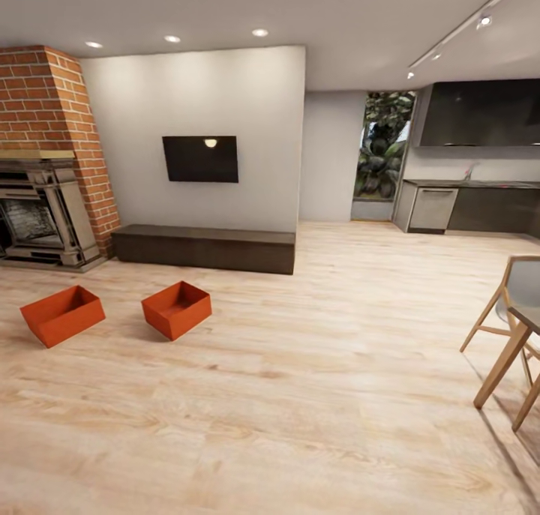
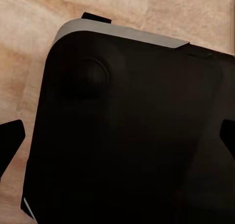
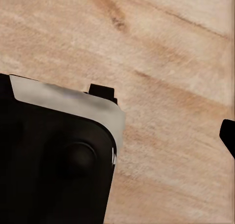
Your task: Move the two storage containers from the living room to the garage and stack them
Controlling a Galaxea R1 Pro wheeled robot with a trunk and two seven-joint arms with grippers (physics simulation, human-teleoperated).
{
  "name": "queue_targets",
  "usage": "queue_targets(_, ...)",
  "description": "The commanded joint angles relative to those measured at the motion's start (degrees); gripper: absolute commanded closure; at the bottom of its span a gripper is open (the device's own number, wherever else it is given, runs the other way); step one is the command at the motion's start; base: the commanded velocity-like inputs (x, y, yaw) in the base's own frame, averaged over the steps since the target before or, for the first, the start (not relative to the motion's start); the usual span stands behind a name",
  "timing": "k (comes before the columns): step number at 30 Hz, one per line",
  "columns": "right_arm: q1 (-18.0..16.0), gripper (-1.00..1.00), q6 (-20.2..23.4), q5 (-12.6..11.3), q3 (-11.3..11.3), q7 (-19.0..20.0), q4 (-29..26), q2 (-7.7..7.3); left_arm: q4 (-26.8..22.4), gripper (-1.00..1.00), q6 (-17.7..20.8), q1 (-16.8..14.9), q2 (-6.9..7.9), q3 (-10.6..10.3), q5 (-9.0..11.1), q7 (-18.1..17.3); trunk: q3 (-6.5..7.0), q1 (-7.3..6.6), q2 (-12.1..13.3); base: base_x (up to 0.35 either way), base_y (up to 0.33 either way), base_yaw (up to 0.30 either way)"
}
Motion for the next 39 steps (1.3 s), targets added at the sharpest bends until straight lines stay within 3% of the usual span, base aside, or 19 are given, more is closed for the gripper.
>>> queue_targets(1, -0.07, -1.0, -0.29, 0.36, 0.11, -0.07, 0.16, 0.0, 0.06, -1.0, -0.18, -0.04, -0.02, 0.1, 0.2, 0.04, -0.06, 0.03, -0.03, 0.322, 0.0, 0.0)
queue_targets(39, -0.07, -1.0, 0.12, 0.18, 0.11, -0.02, 0.24, 0.0, 0.02, -1.0, 0.05, -0.04, 0.06, 0.1, 0.2, 0.04, -0.06, 0.03, -0.03, 0.322, 0.0, 0.0)
